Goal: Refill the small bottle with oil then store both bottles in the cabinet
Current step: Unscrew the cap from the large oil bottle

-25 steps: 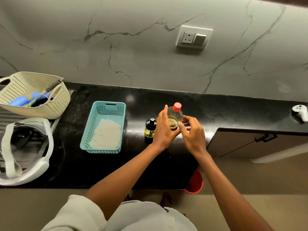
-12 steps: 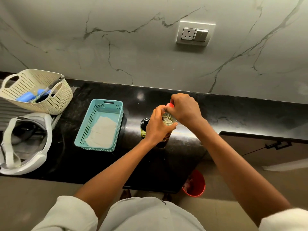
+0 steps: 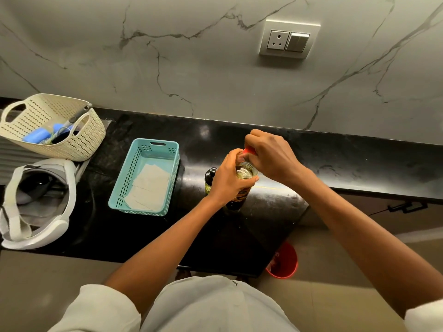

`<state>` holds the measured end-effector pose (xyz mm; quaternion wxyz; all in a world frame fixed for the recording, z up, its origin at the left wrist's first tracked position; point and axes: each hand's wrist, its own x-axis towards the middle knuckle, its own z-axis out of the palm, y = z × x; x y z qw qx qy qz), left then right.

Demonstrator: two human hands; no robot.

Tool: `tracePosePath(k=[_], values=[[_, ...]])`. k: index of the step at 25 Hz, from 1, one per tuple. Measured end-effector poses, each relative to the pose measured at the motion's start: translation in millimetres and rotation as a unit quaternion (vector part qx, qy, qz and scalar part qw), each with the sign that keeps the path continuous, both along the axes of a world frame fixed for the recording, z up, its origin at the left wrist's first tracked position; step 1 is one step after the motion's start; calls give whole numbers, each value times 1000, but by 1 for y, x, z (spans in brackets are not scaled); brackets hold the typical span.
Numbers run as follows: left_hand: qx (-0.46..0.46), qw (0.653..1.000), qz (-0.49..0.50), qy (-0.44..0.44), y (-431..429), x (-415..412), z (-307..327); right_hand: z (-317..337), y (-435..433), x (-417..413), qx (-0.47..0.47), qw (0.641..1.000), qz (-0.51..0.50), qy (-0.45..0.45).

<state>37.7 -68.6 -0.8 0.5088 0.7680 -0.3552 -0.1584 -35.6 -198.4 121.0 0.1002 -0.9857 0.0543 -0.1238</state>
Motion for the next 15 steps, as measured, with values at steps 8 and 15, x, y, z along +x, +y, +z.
tracePosePath(k=[8,15], values=[[-19,1000,-11,5,-3,-3,-1,25,-12,2,13,998,2,63],[-5,1000,-10,6,-5,-3,-4,34,6,5,-12,988,-8,152]])
